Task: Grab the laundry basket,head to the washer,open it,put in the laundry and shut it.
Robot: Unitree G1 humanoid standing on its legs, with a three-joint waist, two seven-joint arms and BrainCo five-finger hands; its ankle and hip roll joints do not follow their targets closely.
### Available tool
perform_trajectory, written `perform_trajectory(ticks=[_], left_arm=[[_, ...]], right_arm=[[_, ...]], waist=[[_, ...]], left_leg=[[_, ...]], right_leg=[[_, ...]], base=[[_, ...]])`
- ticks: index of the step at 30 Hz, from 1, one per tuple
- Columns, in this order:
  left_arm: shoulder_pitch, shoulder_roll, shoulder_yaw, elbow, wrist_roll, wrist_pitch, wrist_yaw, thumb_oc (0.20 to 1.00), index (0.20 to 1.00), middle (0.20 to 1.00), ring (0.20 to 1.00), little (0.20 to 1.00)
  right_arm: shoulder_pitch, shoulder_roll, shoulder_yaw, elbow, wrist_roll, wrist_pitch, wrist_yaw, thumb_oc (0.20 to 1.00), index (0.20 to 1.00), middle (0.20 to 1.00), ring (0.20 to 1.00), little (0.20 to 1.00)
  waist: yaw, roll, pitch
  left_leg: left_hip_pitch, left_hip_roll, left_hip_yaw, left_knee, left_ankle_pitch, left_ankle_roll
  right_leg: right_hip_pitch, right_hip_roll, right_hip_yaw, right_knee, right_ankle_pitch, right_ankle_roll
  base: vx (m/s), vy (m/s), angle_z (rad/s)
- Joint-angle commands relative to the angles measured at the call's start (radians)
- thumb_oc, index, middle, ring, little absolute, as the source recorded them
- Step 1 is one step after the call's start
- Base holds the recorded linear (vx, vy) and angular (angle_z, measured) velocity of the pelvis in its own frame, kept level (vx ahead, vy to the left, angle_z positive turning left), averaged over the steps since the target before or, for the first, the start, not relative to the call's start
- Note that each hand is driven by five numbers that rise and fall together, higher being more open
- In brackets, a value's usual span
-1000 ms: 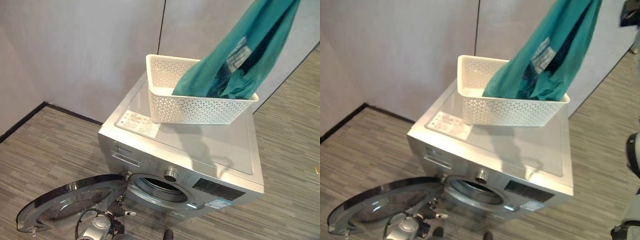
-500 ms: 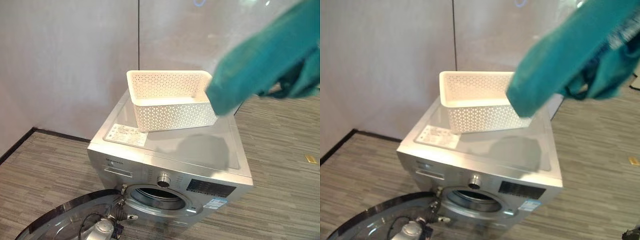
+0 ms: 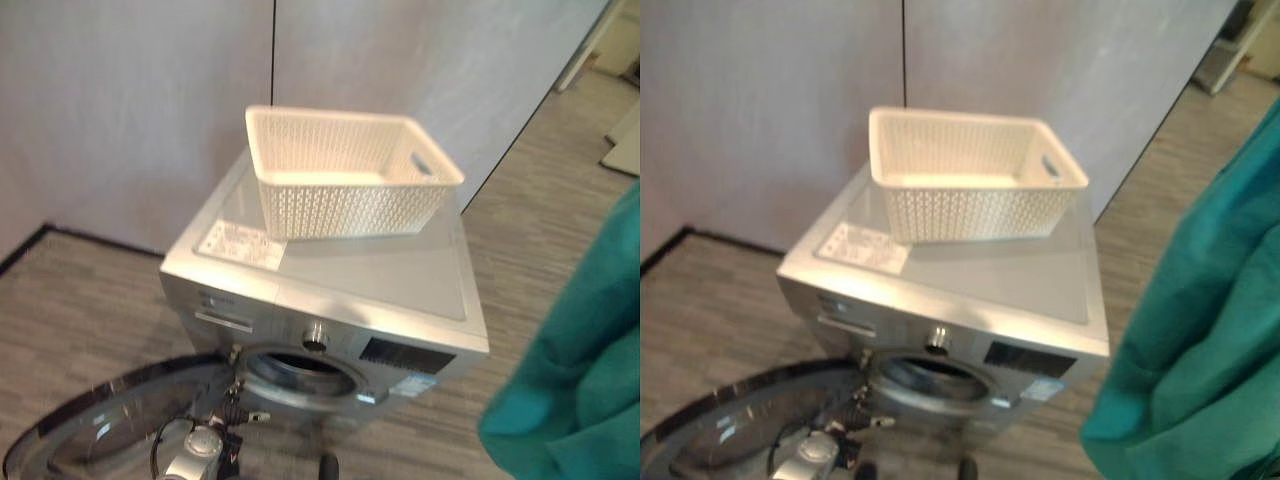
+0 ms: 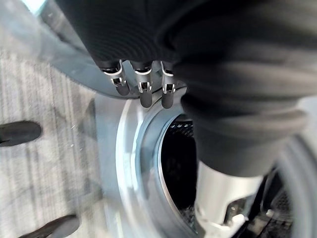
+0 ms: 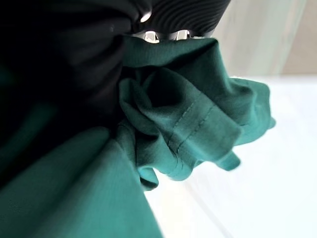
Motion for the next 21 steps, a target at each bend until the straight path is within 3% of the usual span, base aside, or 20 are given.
perform_trajectory(ticks=[1,3,4,5,6,7,8,9,10,11,12,13,15,18,21], left_arm=[[-0.090,0.048,-0.036,-0.051,0.082,-0.061,0.011,1.000,1.000,1.000,1.000,1.000],[-0.092,0.030,-0.049,-0.082,0.113,-0.066,0.006,1.000,1.000,1.000,1.000,1.000],[-0.091,0.032,-0.051,-0.082,0.113,-0.066,0.007,1.000,1.000,1.000,1.000,1.000],[-0.094,0.024,-0.061,-0.092,0.122,-0.072,0.010,1.000,1.000,1.000,1.000,1.000],[-0.094,0.006,-0.067,-0.118,0.142,-0.075,-0.006,1.000,1.000,1.000,1.000,1.000],[-0.093,0.006,-0.069,-0.118,0.143,-0.075,-0.006,1.000,1.000,1.000,1.000,1.000],[-0.105,-0.001,-0.096,-0.149,0.145,-0.088,-0.013,1.000,1.000,1.000,1.000,1.000],[-0.105,0.000,-0.095,-0.149,0.145,-0.088,-0.012,1.000,1.000,1.000,1.000,1.000],[-0.112,-0.003,-0.101,-0.156,0.143,-0.092,-0.013,1.000,1.000,1.000,1.000,1.000],[-0.127,-0.005,-0.117,-0.158,0.148,-0.107,-0.015,1.000,1.000,1.000,1.000,1.000],[-0.127,-0.005,-0.115,-0.157,0.148,-0.108,-0.014,1.000,1.000,1.000,1.000,1.000],[-0.128,-0.004,-0.125,-0.162,0.155,-0.114,-0.026,1.000,1.000,1.000,1.000,1.000],[-0.128,0.002,-0.130,-0.168,0.154,-0.118,-0.029,1.000,1.000,1.000,1.000,1.000],[-0.129,0.019,-0.116,-0.167,0.146,-0.118,-0.022,1.000,1.000,1.000,1.000,1.000],[-0.134,0.018,-0.107,-0.165,0.127,-0.116,-0.017,1.000,1.000,1.000,1.000,1.000]], right_arm=[[0.168,0.048,-0.173,-0.126,-0.052,-0.007,0.043,0.200,0.200,0.200,0.200,0.200],[0.314,0.175,-0.216,-0.232,-0.060,0.005,0.106,0.200,0.200,0.200,0.200,0.200],[0.324,0.178,-0.225,-0.238,-0.062,0.007,0.106,0.200,0.200,0.200,0.200,0.200],[0.373,0.219,-0.229,-0.263,-0.060,0.015,0.125,0.200,0.200,0.200,0.200,0.200],[0.453,0.255,-0.254,-0.329,-0.049,0.030,0.170,0.200,0.200,0.200,0.200,0.200],[0.460,0.256,-0.260,-0.334,-0.049,0.032,0.171,0.200,0.200,0.200,0.200,0.200],[0.487,0.300,-0.254,-0.347,-0.059,0.035,0.180,0.200,0.200,0.200,0.200,0.200],[0.488,0.302,-0.254,-0.350,-0.061,0.036,0.179,0.200,0.200,0.200,0.200,0.200],[0.494,0.322,-0.252,-0.362,-0.066,0.034,0.182,0.200,0.200,0.200,0.200,0.200],[0.482,0.368,-0.222,-0.368,-0.081,0.040,0.182,0.200,0.200,0.200,0.200,0.200],[0.479,0.370,-0.219,-0.369,-0.084,0.041,0.180,0.200,0.200,0.200,0.200,0.200],[0.453,0.400,-0.203,-0.368,-0.112,0.050,0.178,0.200,0.200,0.200,0.200,0.200],[0.438,0.426,-0.178,-0.351,-0.127,0.058,0.165,0.200,0.200,0.200,0.200,0.200],[0.380,0.423,-0.123,-0.321,-0.167,0.088,0.163,0.200,0.200,0.200,0.200,0.200],[0.340,0.408,-0.094,-0.300,-0.177,0.104,0.167,0.200,0.200,0.200,0.200,0.200]], waist=[[-0.032,-0.050,0.021],[-0.053,-0.025,0.017],[-0.052,-0.029,0.017],[-0.064,-0.014,0.013],[-0.107,0.020,-0.004],[-0.103,0.016,-0.005],[-0.120,0.032,-0.009],[-0.116,0.030,-0.010],[-0.116,0.033,-0.005],[-0.116,0.040,0.007],[-0.114,0.037,0.008],[-0.111,0.047,0.016],[-0.106,0.049,0.028],[-0.081,0.085,0.033],[-0.066,0.092,0.019]], left_leg=[[-0.014,0.058,0.058,0.266,-0.154,0.057],[0.074,0.051,0.001,0.439,-0.218,0.075],[0.070,0.048,0.000,0.442,-0.215,0.075],[0.117,0.041,-0.019,0.438,-0.234,0.073],[0.199,0.038,0.023,0.360,-0.325,0.076],[0.201,0.034,0.026,0.354,-0.320,0.077],[0.245,0.007,0.069,0.284,-0.403,0.087],[0.249,0.003,0.074,0.281,-0.405,0.091],[0.254,-0.022,0.087,0.269,-0.430,0.103],[0.261,-0.074,0.108,0.257,-0.464,0.122],[0.263,-0.078,0.112,0.257,-0.465,0.125],[0.260,-0.121,0.135,0.256,-0.475,0.148],[0.255,-0.140,0.149,0.255,-0.463,0.160],[0.203,-0.174,0.175,0.233,-0.403,0.201],[0.186,-0.178,0.181,0.210,-0.371,0.214]], right_leg=[[-0.028,-0.094,-0.002,0.102,-0.140,0.060],[-0.053,-0.101,0.025,0.122,-0.118,0.065],[-0.054,-0.104,0.025,0.122,-0.115,0.065],[-0.070,-0.106,0.037,0.136,-0.108,0.074],[-0.098,-0.121,0.058,0.155,-0.084,0.098],[-0.100,-0.124,0.062,0.154,-0.080,0.098],[-0.139,-0.164,0.079,0.168,-0.042,0.127],[-0.141,-0.166,0.084,0.169,-0.042,0.130],[-0.154,-0.186,0.096,0.166,-0.015,0.146],[-0.174,-0.222,0.103,0.150,0.039,0.173],[-0.175,-0.224,0.108,0.147,0.043,0.175],[-0.188,-0.250,0.104,0.121,0.068,0.185],[-0.205,-0.264,0.102,0.124,0.100,0.191],[-0.168,-0.268,0.073,0.238,-0.010,0.157],[-0.152,-0.254,0.081,0.329,-0.049,0.142]], base=[[-0.11,0.080,0.42],[-0.18,0.211,0.25],[-0.17,0.265,-0.07],[-0.12,0.344,-0.09],[-0.12,0.343,-0.11],[-0.24,0.487,-0.05],[-0.18,0.266,-0.03],[-0.27,0.399,-0.14],[-0.32,0.379,-0.35],[-0.33,0.377,-0.53],[-0.41,0.446,-0.60],[-0.30,0.296,-0.58],[-0.33,0.248,-0.80],[-0.41,0.177,-0.50],[-0.23,0.058,-0.36]])
